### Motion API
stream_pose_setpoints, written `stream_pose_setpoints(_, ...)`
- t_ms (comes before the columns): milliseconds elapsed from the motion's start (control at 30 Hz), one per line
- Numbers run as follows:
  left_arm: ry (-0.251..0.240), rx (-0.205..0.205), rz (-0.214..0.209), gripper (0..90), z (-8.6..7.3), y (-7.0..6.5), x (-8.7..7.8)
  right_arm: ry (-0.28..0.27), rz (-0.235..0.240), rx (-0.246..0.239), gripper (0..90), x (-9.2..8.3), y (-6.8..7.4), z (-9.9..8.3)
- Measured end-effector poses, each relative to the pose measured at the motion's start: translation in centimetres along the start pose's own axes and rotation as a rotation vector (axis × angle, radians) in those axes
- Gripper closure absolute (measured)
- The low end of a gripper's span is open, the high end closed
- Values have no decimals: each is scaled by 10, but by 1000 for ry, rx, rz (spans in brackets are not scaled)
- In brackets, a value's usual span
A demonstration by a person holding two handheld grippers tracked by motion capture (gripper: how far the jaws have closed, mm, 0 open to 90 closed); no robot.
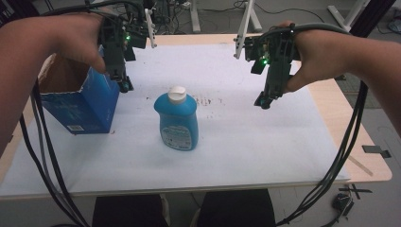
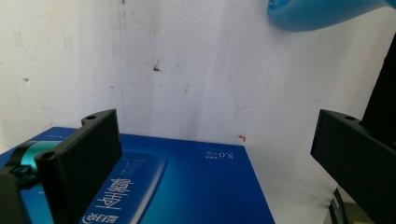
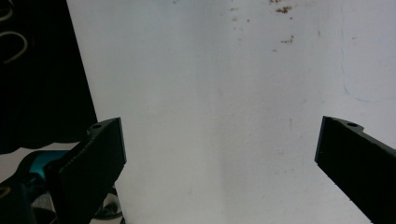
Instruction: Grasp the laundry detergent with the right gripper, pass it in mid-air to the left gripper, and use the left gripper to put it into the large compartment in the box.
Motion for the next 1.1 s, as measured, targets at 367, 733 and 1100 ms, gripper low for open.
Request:
stream_pose_setpoints(367,-9,32,8,17,1,-5,0,-227,64,39,12,16,33,-4)
stream_pose_setpoints(733,-25,40,11,17,-2,-3,-1,-460,82,90,12,41,48,-2)
stream_pose_setpoints(1100,-24,47,14,18,-4,-3,0,-610,115,117,11,70,50,13)
Point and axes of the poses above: each handheld gripper's, and its own axes: x roughly forward along the jaws, z roughly out of its top, y roughly to its left, the point moved 1 cm from there along x, roughly forward along the jaws, and after that the axes turned 9 degrees about y, right-handed, at the moved point
